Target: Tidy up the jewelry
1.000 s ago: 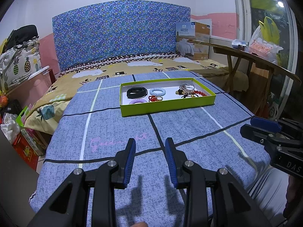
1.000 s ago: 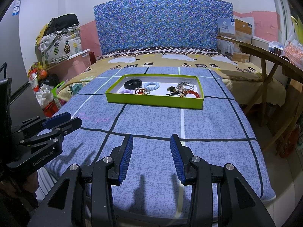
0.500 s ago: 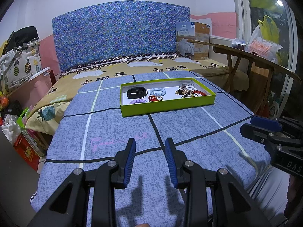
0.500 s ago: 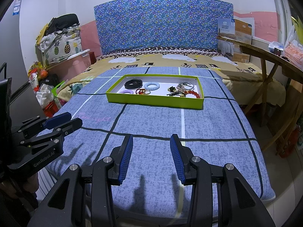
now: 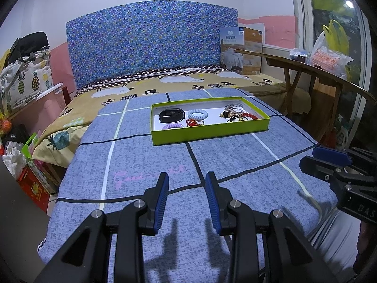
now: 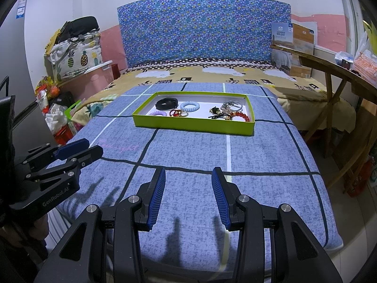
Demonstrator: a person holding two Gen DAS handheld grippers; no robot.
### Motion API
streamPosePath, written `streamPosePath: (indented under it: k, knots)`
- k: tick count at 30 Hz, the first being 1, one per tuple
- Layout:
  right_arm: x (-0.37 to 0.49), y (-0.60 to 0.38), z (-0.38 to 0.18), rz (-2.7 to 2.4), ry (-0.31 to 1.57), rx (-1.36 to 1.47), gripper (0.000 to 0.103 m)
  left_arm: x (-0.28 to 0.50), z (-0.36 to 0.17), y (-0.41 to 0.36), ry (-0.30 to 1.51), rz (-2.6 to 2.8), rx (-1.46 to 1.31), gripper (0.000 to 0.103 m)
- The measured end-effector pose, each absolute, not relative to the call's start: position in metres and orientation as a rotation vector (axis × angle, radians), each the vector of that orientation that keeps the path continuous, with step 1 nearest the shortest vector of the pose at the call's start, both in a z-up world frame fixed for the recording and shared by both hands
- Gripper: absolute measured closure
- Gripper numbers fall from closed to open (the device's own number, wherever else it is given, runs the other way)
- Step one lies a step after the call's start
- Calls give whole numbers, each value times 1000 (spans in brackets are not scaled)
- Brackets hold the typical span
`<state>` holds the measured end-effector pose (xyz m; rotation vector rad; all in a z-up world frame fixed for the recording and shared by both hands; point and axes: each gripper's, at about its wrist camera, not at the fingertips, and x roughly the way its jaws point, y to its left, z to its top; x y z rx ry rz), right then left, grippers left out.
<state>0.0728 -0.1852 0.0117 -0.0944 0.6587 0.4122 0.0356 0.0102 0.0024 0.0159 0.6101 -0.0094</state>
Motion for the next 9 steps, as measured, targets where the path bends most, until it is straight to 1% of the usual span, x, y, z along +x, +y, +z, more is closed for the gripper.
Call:
streamPosePath:
  k: [9]
  knots:
    - [71,-184,10,411,657,-95,61,36,5,9,603,-13,7,69]
